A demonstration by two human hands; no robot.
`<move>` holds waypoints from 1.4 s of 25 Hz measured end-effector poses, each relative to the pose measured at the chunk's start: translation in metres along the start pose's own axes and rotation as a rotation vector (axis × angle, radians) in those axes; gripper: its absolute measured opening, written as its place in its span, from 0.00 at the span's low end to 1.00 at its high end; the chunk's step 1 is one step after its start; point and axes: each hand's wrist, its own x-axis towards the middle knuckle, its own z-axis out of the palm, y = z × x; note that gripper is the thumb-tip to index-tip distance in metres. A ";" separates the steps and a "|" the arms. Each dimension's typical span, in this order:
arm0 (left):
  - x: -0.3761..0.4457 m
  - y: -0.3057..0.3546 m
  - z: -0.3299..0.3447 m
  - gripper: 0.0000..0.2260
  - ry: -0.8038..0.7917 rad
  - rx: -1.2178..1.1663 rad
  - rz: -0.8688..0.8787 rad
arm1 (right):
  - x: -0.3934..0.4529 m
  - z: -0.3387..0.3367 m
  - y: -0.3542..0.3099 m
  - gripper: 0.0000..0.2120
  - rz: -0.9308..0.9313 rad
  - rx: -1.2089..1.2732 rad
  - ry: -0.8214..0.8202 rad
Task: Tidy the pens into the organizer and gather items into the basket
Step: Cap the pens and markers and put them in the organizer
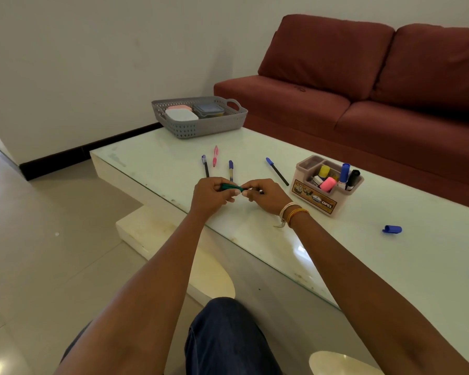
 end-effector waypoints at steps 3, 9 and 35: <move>-0.005 0.003 0.018 0.23 0.002 0.105 0.022 | -0.014 -0.004 0.003 0.11 0.045 0.022 0.092; -0.018 0.019 0.074 0.22 0.169 0.080 -0.044 | -0.034 -0.052 -0.012 0.06 0.033 0.296 0.303; -0.003 0.006 0.059 0.07 0.235 0.260 0.071 | 0.015 -0.116 -0.042 0.11 0.143 -0.519 0.492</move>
